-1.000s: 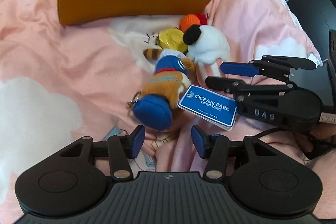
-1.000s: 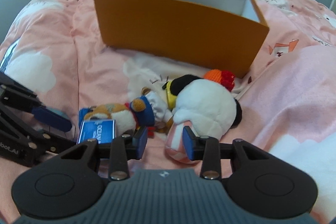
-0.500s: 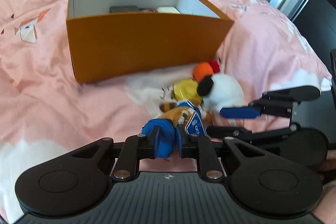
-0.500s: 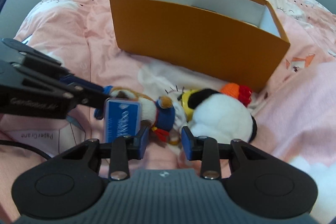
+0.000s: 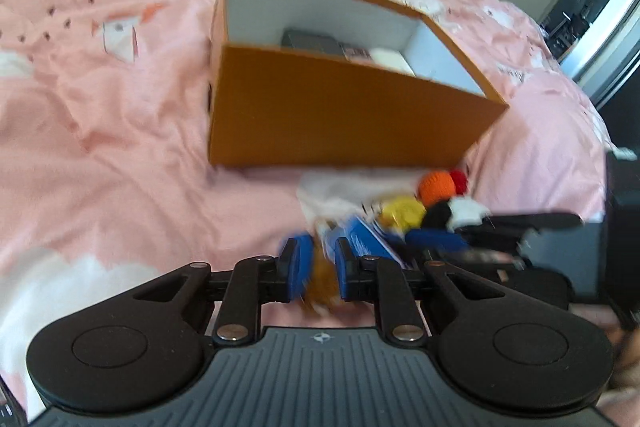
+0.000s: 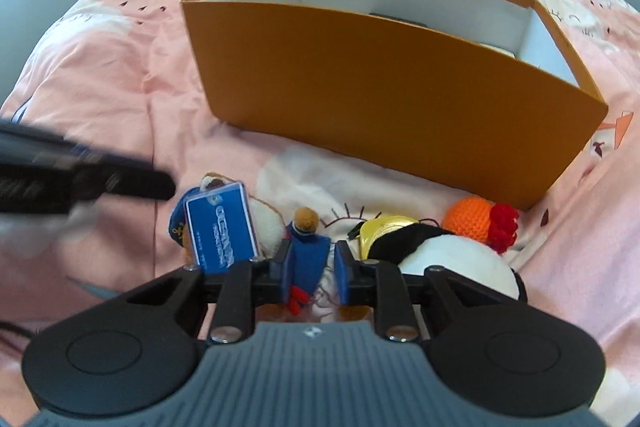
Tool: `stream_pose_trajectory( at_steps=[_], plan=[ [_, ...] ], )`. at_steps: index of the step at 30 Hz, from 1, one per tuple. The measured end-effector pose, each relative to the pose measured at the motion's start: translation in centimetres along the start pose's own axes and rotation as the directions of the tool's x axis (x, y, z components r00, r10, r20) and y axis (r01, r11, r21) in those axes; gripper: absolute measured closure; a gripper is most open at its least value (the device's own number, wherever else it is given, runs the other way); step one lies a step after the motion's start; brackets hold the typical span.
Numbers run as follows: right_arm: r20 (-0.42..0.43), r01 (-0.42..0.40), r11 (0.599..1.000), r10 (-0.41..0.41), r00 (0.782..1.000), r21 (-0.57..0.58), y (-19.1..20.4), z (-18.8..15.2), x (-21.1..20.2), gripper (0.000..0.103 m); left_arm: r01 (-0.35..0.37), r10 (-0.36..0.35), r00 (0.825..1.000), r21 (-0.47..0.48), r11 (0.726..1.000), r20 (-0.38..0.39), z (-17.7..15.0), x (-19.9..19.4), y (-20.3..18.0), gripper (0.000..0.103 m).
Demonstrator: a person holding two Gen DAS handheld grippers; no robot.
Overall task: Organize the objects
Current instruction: 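Grasp the brown sailor dog plush with the left gripper and lift it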
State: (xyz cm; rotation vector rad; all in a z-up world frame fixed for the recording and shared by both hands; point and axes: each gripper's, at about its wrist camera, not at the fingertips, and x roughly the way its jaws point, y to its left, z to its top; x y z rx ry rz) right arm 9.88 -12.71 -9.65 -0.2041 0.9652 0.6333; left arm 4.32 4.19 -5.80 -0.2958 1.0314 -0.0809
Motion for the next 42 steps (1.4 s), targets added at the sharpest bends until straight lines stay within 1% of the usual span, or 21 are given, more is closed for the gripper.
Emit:
stream_pose_trajectory(
  at_steps=[3,6,7,8,13,15,18,20,22,25,27,28,29,32,34,35,36,39,40,41,42],
  plan=[
    [0.008,0.010,1.000,-0.010,1.000,-0.004,0.0,0.0,0.3,0.081,0.031,-0.032,0.994,-0.012,0.999,-0.101,-0.5,1.3,0.1,0.080],
    [0.013,0.017,1.000,-0.017,1.000,-0.002,-0.2,-0.1,0.7,0.081,0.066,-0.075,0.982,-0.059,0.996,-0.172,-1.1,3.3,0.5,0.079],
    [0.017,0.018,1.000,-0.018,1.000,-0.001,-0.2,-0.1,0.8,0.081,0.079,-0.092,0.980,-0.076,0.994,-0.177,-1.2,3.8,0.7,0.077],
    [0.021,0.019,1.000,-0.019,1.000,-0.001,-0.3,-0.1,0.8,0.081,0.086,-0.101,0.979,-0.089,0.992,-0.175,-1.3,4.3,0.8,0.076],
    [0.037,0.022,1.000,-0.022,0.999,0.012,-0.6,-0.1,0.8,0.081,0.071,-0.087,0.982,-0.100,0.992,-0.169,-0.9,5.9,0.9,0.076],
    [0.044,0.029,0.999,-0.030,0.999,0.027,-0.9,0.0,0.6,0.081,0.051,-0.063,0.989,-0.093,0.994,-0.133,-0.7,5.8,0.8,0.075],
    [0.051,0.039,0.998,-0.042,0.998,0.043,-1.2,0.1,0.4,0.083,0.036,-0.040,0.998,-0.094,0.995,-0.038,0.1,5.1,1.0,0.075],
    [0.053,0.042,0.998,-0.044,0.998,0.040,-1.2,0.2,0.4,0.084,0.037,-0.038,0.999,-0.100,0.994,-0.002,0.7,4.9,1.1,0.075],
    [0.055,0.042,0.999,-0.043,0.998,0.035,-1.3,0.3,0.4,0.084,0.038,-0.036,0.999,-0.110,0.993,0.014,1.1,5.1,1.2,0.075],
    [0.064,0.036,0.998,-0.039,0.997,0.048,-1.6,0.4,0.0,0.084,0.039,-0.038,0.999,-0.125,0.991,0.006,0.9,4.9,1.4,0.075],
    [0.084,0.038,0.998,-0.042,0.996,0.051,-1.8,0.5,-0.6,0.084,0.056,-0.059,0.998,-0.155,0.986,-0.014,1.2,5.0,2.1,0.067],
    [0.096,0.041,0.998,-0.046,0.994,0.053,-1.9,0.5,-1.0,0.084,0.068,-0.073,0.997,-0.178,0.982,-0.022,1.0,5.2,2.4,0.060],
    [0.109,0.048,0.997,-0.054,0.993,0.055,-2.0,0.6,-1.3,0.084,0.076,-0.084,0.996,-0.201,0.977,-0.032,0.9,5.4,2.8,0.057],
    [0.139,0.091,0.993,-0.100,0.985,0.071,-2.2,0.5,-2.3,0.082,0.092,-0.110,0.992,-0.253,0.963,-0.059,0.4,6.1,3.3,0.056],
    [0.149,0.110,0.988,-0.125,0.981,0.104,-2.7,0.0,-3.1,0.082,0.110,-0.131,0.990,-0.276,0.955,-0.060,0.2,6.6,3.2,0.053],
    [0.150,0.123,0.985,-0.141,0.979,0.121,-3.0,-0.3,-3.4,0.080,0.121,-0.142,0.988,-0.283,0.952,-0.057,0.1,6.7,3.2,0.052],
    [0.147,0.137,0.981,-0.156,0.977,0.134,-3.1,-0.6,-3.8,0.074,0.131,-0.154,0.987,-0.290,0.948,-0.055,0.2,6.9,3.1,0.051],
    [0.128,0.185,0.969,-0.207,0.970,0.160,-3.2,-1.5,-4.6,0.069,0.151,-0.174,0.984,-0.313,0.938,-0.047,0.5,7.6,2.9,0.049],
    [0.117,0.203,0.965,-0.223,0.968,0.166,-3.3,-1.8,-4.7,0.066,0.150,-0.173,0.984,-0.320,0.935,-0.045,0.6,7.7,2.8,0.048],
    [0.106,0.217,0.961,-0.237,0.966,0.171,-3.4,-2.0,-4.8,0.057,0.151,-0.174,0.984,-0.327,0.933,-0.042,0.7,7.9,2.7,0.045],
    [0.099,0.222,0.959,-0.241,0.965,0.178,-3.6,-2.1,-4.7,0.055,0.155,-0.178,0.983,-0.334,0.930,-0.038,0.8,8.1,2.7,0.045]
  ],
)
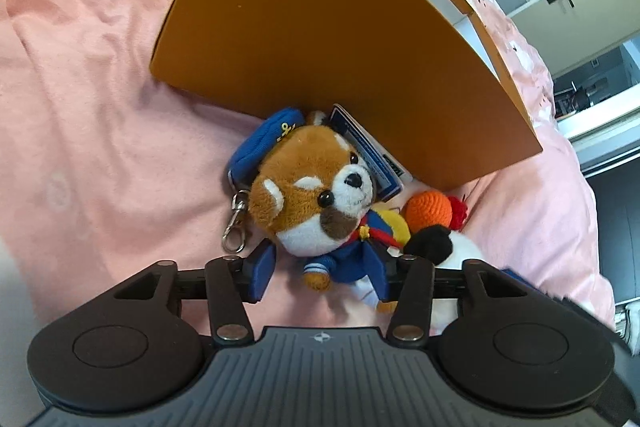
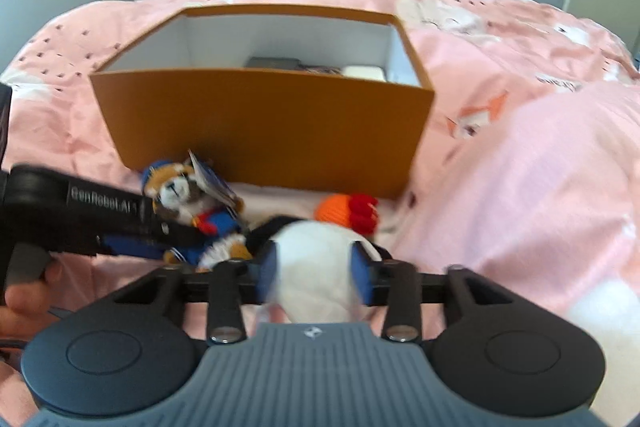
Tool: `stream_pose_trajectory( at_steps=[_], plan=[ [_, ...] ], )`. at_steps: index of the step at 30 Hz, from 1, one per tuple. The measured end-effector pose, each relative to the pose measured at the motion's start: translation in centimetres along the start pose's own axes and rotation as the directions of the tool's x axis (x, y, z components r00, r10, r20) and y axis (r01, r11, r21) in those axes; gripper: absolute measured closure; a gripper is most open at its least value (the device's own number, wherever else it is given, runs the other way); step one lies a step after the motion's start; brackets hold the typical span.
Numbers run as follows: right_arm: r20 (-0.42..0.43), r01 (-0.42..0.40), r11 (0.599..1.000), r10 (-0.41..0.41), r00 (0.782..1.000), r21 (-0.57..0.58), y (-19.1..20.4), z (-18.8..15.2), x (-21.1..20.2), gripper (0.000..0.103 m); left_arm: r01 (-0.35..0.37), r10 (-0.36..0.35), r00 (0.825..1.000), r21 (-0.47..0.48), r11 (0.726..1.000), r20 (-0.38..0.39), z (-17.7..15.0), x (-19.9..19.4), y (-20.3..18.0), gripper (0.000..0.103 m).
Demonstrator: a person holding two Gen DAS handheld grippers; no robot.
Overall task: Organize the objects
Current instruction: 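Grasp the brown sailor dog plush with the left gripper and lift it, then grasp the white dog plush with the right gripper while the left gripper holds the sailor dog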
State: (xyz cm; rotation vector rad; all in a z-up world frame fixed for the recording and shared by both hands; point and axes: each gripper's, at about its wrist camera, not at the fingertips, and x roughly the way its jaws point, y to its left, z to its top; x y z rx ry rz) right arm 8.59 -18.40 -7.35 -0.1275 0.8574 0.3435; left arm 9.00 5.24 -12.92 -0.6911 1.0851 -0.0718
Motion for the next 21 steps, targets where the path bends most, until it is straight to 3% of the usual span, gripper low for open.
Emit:
stream_pose_trajectory(
  at_steps=[2,5,8,12,15,17,21],
  plan=[
    [-0.025,-0.007,1.000,0.007,1.000,0.022,-0.3,-0.1,0.5,0.054,0.003,-0.002,1.000,-0.017,1.000,0.007,0.1,0.4,-0.2,0.042],
    [-0.056,-0.007,0.998,0.010,0.998,0.055,-0.9,-0.3,1.2,0.039,-0.001,0.002,1.000,-0.051,0.999,0.015,0.1,0.8,-0.2,0.039],
    [-0.082,-0.022,0.997,0.028,0.996,0.071,-1.0,-0.4,2.1,0.036,-0.018,0.021,0.999,-0.093,0.996,0.025,0.2,1.2,-0.3,0.036],
    [-0.095,0.001,1.000,-0.001,0.996,-0.004,0.3,-0.7,2.8,0.028,-0.065,0.069,0.997,-0.085,0.994,0.043,0.2,2.0,-1.3,0.034],
    [-0.098,0.017,0.999,-0.022,0.995,-0.051,1.0,-1.0,3.5,0.022,-0.069,0.073,0.996,-0.076,0.995,0.050,0.1,1.9,-1.3,0.038],
    [-0.105,0.036,0.997,-0.043,0.994,-0.066,1.1,-1.2,4.0,0.022,-0.074,0.077,0.996,-0.061,0.995,0.047,0.1,1.6,-1.5,0.044],
    [-0.097,0.041,0.998,-0.045,0.994,-0.042,0.6,-1.3,3.5,0.033,-0.103,0.102,0.994,0.048,0.994,0.030,0.1,0.0,-2.5,0.048]
  ],
)
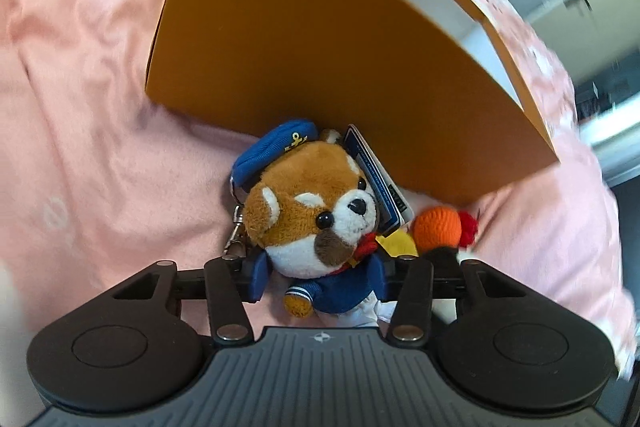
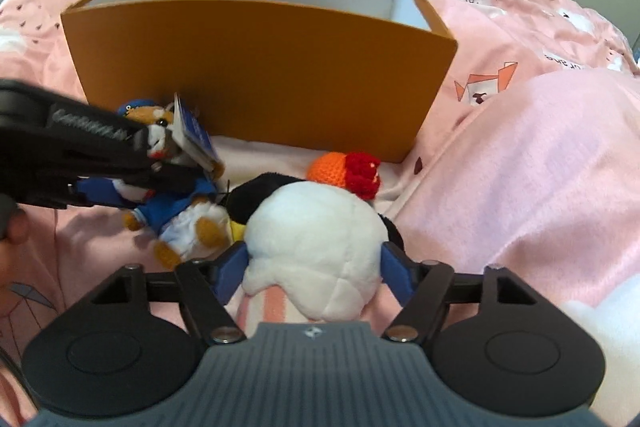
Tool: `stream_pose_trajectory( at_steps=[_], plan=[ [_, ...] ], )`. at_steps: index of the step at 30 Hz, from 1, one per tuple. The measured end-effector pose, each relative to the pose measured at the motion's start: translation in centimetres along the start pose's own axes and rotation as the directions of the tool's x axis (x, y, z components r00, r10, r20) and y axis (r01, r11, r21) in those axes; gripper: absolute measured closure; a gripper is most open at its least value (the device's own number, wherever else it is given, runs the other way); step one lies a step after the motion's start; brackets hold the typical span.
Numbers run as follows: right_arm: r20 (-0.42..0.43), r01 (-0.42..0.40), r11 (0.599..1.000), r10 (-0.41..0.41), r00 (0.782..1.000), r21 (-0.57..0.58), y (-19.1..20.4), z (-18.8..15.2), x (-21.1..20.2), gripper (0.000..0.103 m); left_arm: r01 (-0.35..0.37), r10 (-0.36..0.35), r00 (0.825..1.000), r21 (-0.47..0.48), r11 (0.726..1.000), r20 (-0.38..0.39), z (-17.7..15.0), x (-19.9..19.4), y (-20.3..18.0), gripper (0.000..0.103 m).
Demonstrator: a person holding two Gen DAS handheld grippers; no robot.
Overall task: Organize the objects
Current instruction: 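Grasp the white dog plush with the right gripper while the left gripper holds the sailor dog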
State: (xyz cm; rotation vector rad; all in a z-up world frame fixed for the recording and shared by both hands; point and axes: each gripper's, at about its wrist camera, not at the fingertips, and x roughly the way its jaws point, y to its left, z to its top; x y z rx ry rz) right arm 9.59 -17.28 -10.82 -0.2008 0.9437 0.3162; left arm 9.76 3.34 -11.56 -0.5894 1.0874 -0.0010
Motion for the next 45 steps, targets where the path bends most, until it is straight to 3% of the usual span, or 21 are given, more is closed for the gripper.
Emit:
stream_pose_trajectory(
  at_steps=[4,9,15,19,25,27,31,39,43,45],
  plan=[
    [0.020,-0.035,0.998,0.033,0.999,0.059,-0.9,0.0,-1.0,0.036,-0.015,0.018,0.999,0.117,0.993,-0.029,-0.3,-2.2,-0.2,0.050],
    [0.123,-0.132,0.989,0.123,0.985,0.068,-0.6,0.5,-3.4,0.036,-0.047,0.063,0.996,0.216,0.975,-0.066,-1.3,-4.8,-0.4,0.051],
    [0.139,-0.356,0.931,0.344,0.929,0.076,0.8,1.3,-2.9,0.036,-0.132,0.166,0.984,0.350,0.927,-0.069,-2.1,-6.7,-0.2,0.051],
    [0.079,-0.468,0.868,0.461,0.884,0.166,0.4,1.5,-0.4,0.036,-0.113,0.142,0.987,0.306,0.945,-0.077,-2.2,-5.4,0.9,0.050],
    [0.001,-0.409,0.872,0.424,0.906,0.267,-0.5,0.2,0.0,0.034,-0.073,0.080,0.997,0.270,0.960,-0.017,-2.1,-4.0,1.9,0.047],
    [0.001,-0.348,0.910,0.357,0.934,0.225,-0.2,0.1,-1.1,0.028,-0.068,0.071,0.997,0.262,0.963,-0.004,-2.2,-4.3,2.1,0.047],
    [0.008,-0.234,0.957,0.236,0.972,0.168,0.0,0.1,-2.6,0.029,-0.055,0.052,0.998,0.242,0.969,0.016,-2.3,-5.1,2.4,0.047],
    [-0.015,-0.073,0.979,0.077,0.997,0.190,-2.0,-0.6,-3.9,0.078,-0.043,0.038,0.999,0.213,0.976,0.030,-2.1,-5.7,2.6,0.047],
    [0.007,-0.133,0.964,0.135,0.991,0.232,-3.0,-0.7,-4.4,0.078,-0.036,0.030,0.999,0.212,0.977,0.032,-2.2,-5.4,2.5,0.047],
    [0.030,-0.126,0.967,0.123,0.992,0.221,-2.7,-0.6,-4.9,0.077,-0.034,0.027,0.999,0.211,0.977,0.037,-2.2,-5.4,2.4,0.047]
  ],
)
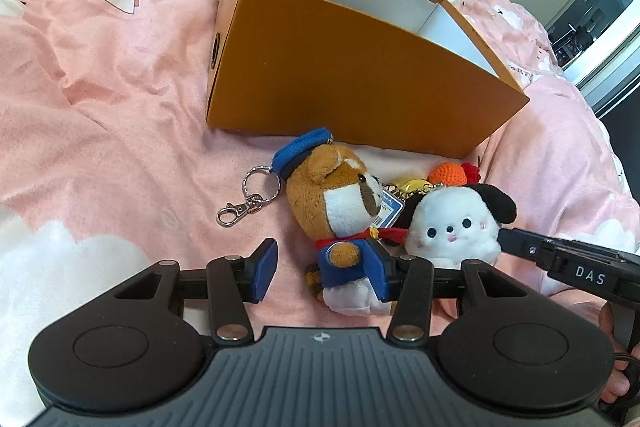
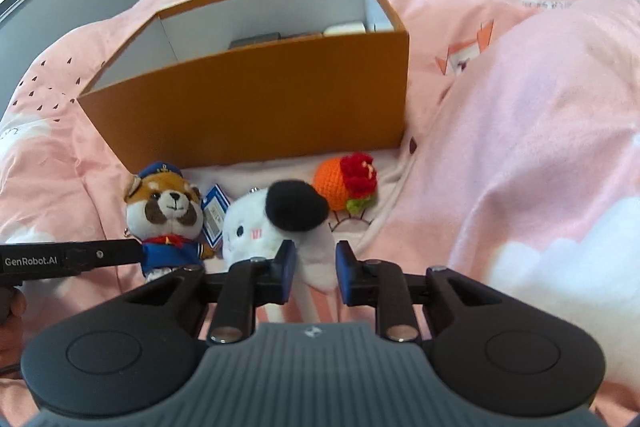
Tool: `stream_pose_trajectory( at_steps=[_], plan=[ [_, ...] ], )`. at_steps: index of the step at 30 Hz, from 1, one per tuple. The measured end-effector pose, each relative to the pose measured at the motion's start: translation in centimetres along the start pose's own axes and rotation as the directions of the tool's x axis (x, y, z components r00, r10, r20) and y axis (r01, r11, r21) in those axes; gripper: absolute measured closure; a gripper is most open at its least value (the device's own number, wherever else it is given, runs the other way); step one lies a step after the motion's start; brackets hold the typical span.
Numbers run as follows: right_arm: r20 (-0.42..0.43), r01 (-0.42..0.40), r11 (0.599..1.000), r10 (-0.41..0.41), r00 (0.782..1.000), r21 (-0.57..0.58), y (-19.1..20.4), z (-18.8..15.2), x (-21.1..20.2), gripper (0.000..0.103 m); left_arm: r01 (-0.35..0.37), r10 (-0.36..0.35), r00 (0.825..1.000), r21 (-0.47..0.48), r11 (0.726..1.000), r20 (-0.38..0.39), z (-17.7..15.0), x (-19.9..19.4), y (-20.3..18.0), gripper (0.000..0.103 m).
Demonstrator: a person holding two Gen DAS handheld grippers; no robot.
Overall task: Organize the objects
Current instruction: 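Grasp the white dog plush with the right gripper while the left gripper holds the sailor dog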
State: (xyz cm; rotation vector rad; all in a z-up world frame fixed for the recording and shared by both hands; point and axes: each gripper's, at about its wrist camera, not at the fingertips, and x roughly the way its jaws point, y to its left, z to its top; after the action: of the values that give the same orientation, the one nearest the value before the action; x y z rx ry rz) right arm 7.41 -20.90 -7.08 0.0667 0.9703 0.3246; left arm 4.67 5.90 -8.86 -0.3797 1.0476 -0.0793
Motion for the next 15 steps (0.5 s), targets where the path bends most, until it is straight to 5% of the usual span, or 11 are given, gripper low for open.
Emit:
stream_pose_trajectory(
  at_steps=[6,15],
  plan=[
    [0.053,-0.034,0.991,0.041,0.998,-0.128,2.6,0.2,-0.8,0.041,0.013,-0.013,1.000,0.012,1.000,0.020,0.1,-0.2,-0.4,0.045],
    [-0.039,0.038,0.965,-0.050,0.998,-0.261,4.4,-0.4,2.7,0.040,0.002,-0.001,1.000,-0.042,0.999,0.019,1.3,1.4,-1.3,0.041]
  ],
)
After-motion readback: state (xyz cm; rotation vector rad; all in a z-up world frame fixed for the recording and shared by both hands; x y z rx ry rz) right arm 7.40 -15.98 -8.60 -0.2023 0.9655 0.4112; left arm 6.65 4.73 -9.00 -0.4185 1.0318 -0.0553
